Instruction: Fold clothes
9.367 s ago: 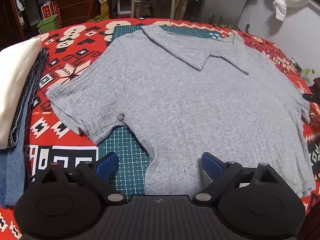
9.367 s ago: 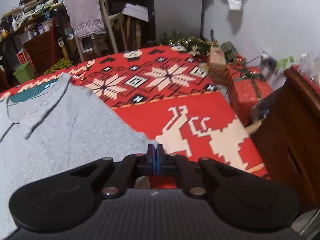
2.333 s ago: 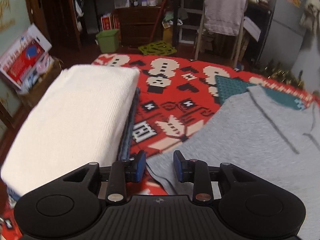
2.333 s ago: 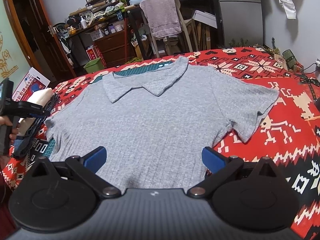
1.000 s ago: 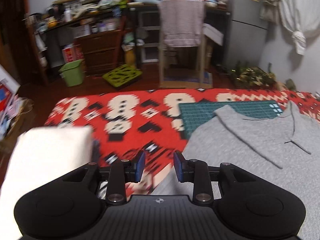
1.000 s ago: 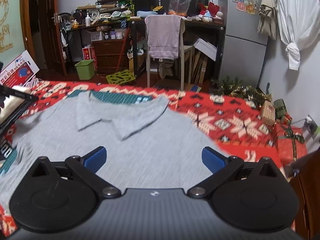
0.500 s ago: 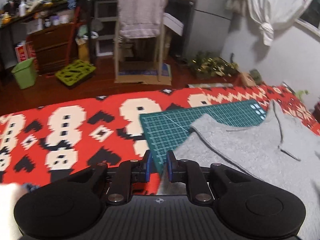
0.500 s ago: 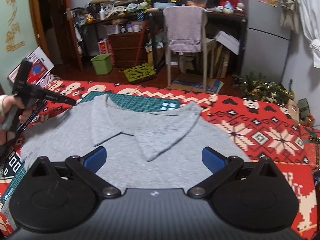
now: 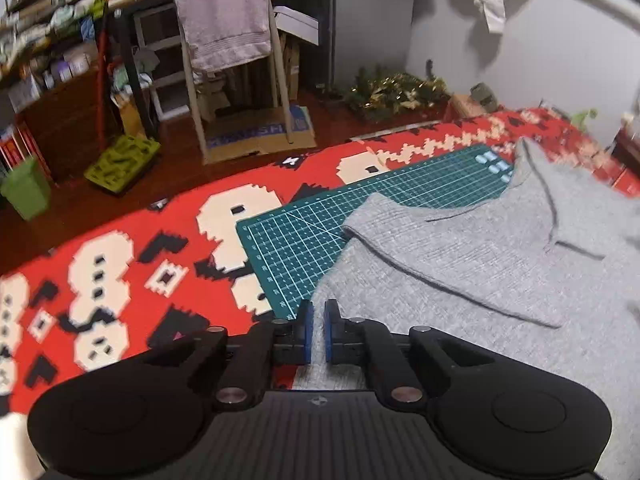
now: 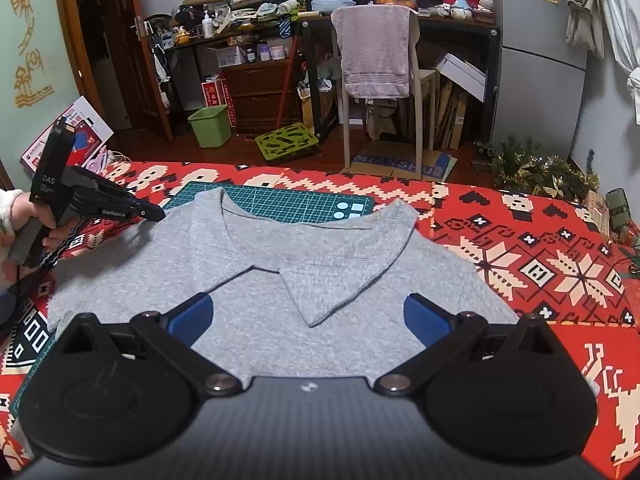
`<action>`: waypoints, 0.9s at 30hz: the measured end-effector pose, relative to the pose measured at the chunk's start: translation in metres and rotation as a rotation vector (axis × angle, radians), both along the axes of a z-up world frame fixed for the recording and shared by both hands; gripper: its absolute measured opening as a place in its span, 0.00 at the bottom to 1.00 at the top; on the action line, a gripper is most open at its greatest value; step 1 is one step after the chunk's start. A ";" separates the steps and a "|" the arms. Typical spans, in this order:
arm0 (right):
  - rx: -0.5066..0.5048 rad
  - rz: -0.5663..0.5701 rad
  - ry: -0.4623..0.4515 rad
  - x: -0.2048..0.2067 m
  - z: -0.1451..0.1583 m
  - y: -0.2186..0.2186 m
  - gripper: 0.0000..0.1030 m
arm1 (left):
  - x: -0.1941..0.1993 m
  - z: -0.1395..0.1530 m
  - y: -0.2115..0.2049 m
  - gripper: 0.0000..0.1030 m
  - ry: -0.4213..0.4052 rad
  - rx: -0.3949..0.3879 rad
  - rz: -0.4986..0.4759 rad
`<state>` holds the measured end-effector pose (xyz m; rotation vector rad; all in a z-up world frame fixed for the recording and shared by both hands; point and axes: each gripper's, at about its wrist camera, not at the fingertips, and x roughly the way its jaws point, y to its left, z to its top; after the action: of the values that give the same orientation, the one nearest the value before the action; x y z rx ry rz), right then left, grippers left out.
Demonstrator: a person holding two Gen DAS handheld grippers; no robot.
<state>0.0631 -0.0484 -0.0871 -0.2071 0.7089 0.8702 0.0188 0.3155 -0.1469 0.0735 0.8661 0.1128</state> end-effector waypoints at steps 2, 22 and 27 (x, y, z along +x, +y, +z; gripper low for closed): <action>-0.001 -0.006 -0.008 0.000 0.002 -0.003 0.99 | -0.001 0.000 0.000 0.04 0.002 0.062 0.024; -0.202 -0.117 0.021 0.162 -0.031 -0.016 0.22 | -0.001 0.004 0.016 0.22 0.009 0.004 0.110; -0.168 -0.108 0.115 0.179 -0.052 -0.019 0.23 | 0.000 0.004 0.016 0.22 0.016 0.001 0.103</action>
<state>0.2424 -0.0674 -0.1393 -0.2675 0.8939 0.7240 0.0184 0.3317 -0.1434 0.0306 0.8863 0.2089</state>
